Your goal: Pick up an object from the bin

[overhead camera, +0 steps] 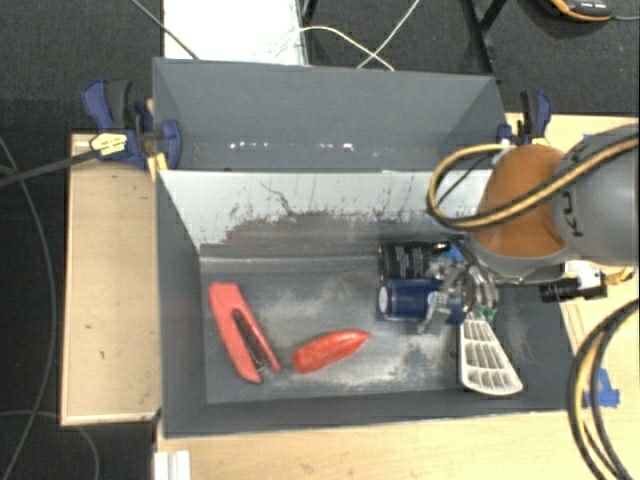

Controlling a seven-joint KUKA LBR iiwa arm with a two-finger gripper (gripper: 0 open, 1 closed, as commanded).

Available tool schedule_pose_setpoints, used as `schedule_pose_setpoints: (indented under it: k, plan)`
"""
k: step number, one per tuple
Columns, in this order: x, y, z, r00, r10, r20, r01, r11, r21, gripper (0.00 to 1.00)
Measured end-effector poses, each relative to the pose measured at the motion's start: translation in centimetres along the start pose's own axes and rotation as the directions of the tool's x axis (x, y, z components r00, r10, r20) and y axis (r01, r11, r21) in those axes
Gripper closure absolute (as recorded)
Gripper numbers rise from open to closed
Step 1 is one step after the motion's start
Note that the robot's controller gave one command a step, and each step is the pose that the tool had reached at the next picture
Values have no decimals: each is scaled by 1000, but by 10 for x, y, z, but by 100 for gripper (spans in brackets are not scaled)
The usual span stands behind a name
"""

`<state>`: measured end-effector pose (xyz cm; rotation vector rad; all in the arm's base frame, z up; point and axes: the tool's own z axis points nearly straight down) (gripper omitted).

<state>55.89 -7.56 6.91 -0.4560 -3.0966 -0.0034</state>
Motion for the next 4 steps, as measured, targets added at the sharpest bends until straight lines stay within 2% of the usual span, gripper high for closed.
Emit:
schedule_pose_setpoints:
  k: [1,2,3,4]
  plan:
    - [1,0,-9,1000,0,0,0,1000,0,100]
    - [1,0,-33,1000,-1,0,1,1000,-1,100]
    - [0,0,-53,1000,-2,6,2,1000,-2,100]
    - [2,0,-73,1000,-4,-1,4,1000,-1,100]
